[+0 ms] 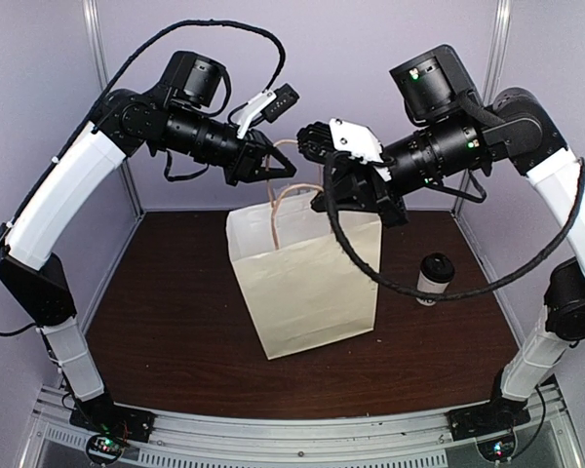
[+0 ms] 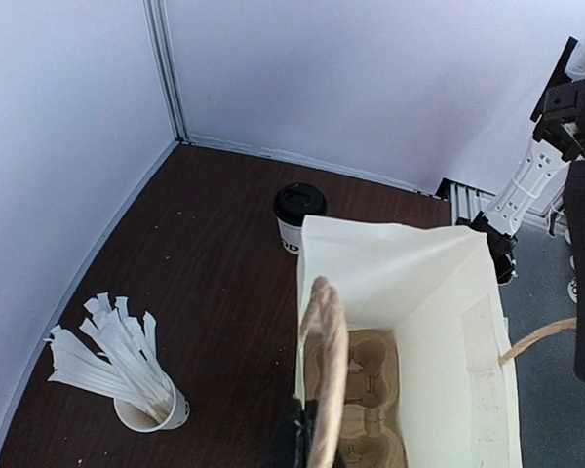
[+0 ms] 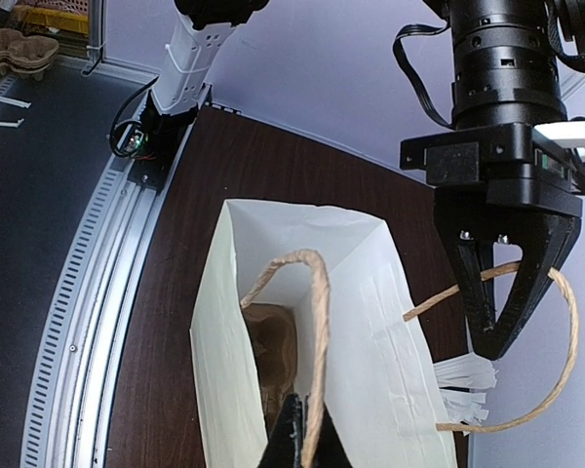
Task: Pack the takeout coffee
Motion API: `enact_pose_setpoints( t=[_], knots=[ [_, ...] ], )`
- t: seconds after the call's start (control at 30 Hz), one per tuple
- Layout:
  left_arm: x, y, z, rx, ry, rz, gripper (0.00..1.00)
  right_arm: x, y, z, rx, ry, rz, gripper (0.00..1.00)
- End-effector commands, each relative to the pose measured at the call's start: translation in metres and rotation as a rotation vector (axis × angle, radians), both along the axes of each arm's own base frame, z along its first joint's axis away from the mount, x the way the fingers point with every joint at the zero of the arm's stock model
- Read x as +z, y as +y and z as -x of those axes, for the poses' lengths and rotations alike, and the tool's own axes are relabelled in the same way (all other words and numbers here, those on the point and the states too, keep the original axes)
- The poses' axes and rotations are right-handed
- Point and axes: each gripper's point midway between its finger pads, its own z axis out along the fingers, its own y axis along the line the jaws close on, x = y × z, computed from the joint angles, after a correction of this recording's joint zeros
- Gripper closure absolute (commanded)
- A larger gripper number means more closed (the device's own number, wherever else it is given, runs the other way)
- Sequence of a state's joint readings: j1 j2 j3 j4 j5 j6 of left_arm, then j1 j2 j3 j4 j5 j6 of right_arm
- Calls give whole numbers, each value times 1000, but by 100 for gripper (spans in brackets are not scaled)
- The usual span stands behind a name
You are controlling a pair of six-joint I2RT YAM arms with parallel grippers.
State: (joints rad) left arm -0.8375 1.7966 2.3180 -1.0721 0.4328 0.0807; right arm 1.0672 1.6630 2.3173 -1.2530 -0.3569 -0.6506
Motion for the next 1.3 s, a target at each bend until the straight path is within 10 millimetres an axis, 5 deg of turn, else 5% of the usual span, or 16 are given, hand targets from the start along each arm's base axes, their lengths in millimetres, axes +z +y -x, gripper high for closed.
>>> enact_pose_setpoints(
  t=[0.0,0.03,0.07,0.1,0.2,0.23,0.43,0.67,0.9,1.1,1.27],
  knots=[
    [10,-2,0,-21,-33,25,100,4,3,-2,-5,-4,-14,100],
    [9,-1,-3,-9,-40,17,93,2,3,-3,-7,-2,-5,93],
    [6,2,-11,39,-53,-2,62,-2,3,-4,-10,-4,9,72],
    [2,5,-19,85,-58,-20,43,-7,3,-7,-22,-4,25,56],
    [-6,11,-29,154,-62,-55,6,-15,-2,-13,-43,21,44,33],
    [-7,13,-30,163,-58,-57,3,-16,-4,-13,-46,28,45,29],
    [3,24,-24,187,-77,-34,2,-16,-15,-12,-57,31,45,22],
    [-46,36,-18,217,12,-127,3,-47,-33,-2,-35,53,134,23],
    [-111,41,-15,224,118,-268,16,-118,-39,1,-28,139,286,23],
    [-138,35,-21,217,153,-328,26,-142,-35,-1,-31,167,335,25],
    [-150,24,-20,158,186,-355,50,-157,-34,0,-20,199,376,42]
  ],
)
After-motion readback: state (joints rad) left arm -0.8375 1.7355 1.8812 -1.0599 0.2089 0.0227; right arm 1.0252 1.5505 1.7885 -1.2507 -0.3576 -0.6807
